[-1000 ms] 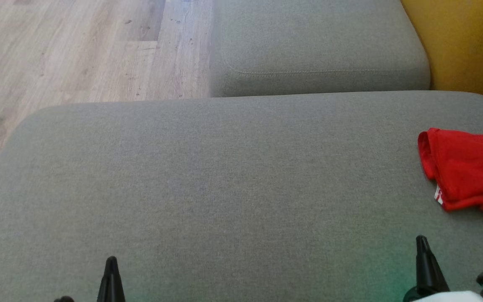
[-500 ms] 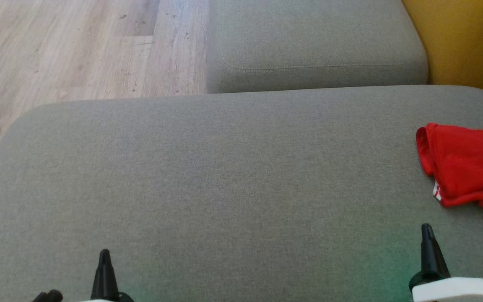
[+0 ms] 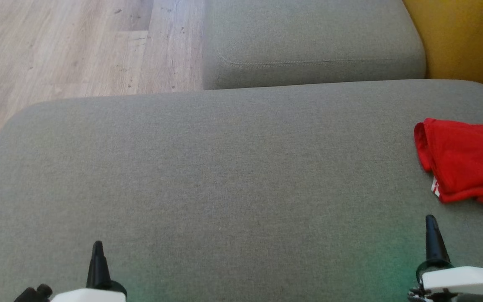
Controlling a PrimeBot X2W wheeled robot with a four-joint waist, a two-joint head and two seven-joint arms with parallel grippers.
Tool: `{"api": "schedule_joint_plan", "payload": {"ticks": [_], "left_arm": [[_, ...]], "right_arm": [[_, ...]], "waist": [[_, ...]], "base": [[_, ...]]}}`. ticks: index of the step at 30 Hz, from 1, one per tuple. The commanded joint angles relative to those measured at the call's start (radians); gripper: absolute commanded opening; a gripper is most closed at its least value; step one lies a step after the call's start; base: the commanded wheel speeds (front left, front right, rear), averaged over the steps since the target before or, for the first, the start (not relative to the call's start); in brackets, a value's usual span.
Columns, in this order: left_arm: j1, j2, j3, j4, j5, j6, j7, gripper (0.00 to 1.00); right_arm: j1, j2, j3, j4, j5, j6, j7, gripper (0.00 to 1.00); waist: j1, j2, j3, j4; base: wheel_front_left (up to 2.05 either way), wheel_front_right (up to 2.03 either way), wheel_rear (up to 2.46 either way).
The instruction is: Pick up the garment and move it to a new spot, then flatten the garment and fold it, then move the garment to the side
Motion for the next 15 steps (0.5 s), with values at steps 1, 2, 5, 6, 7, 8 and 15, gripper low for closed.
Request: {"api": "schedule_joint_plan", "payload": {"ticks": [1,2,5,6,7,8,15], "left_arm": [[-0.062,0.013,0.036,-0.024,-0.034,-0.012,0.006,0.00],[-0.065,0.013,0.038,-0.023,-0.046,-0.013,0.009,0.00],[-0.075,0.013,0.045,-0.020,-0.082,-0.017,0.018,0.00],[-0.079,0.013,0.048,-0.019,-0.093,-0.018,0.021,0.00],[-0.082,0.013,0.050,-0.019,-0.105,-0.019,0.024,0.00],[-0.085,0.013,0.053,-0.018,-0.117,-0.021,0.027,0.00],[-0.108,0.013,0.070,-0.011,-0.199,-0.030,0.047,0.00]], "right_arm": [[-0.057,-0.026,0.004,-0.025,0.038,0.000,0.007,0.00],[-0.061,-0.026,0.003,-0.024,0.050,0.000,0.010,0.00],[-0.071,-0.026,0.000,-0.021,0.086,0.000,0.018,0.00],[-0.075,-0.026,-0.001,-0.020,0.098,0.000,0.021,0.00],[-0.079,-0.026,-0.002,-0.019,0.110,0.000,0.024,0.00],[-0.082,-0.026,-0.003,-0.018,0.122,0.000,0.027,0.00],[-0.107,-0.027,-0.011,-0.011,0.206,-0.001,0.047,0.00]], "waist": [[-0.0001,0.0000,0.002,-0.001],[-0.0001,0.0000,0.003,-0.002],[-0.0001,0.0000,0.006,-0.005],[-0.0001,0.0000,0.007,-0.005],[-0.0001,0.0000,0.009,-0.006],[-0.0001,0.0000,0.010,-0.007],[-0.0001,0.0000,0.017,-0.012]], "base": [[0.00,0.00,0.00],[0.00,0.00,0.00],[0.00,0.00,0.00],[0.00,0.00,0.00],[0.00,0.00,0.00],[0.00,0.00,0.00],[0.00,0.00,0.00]]}}
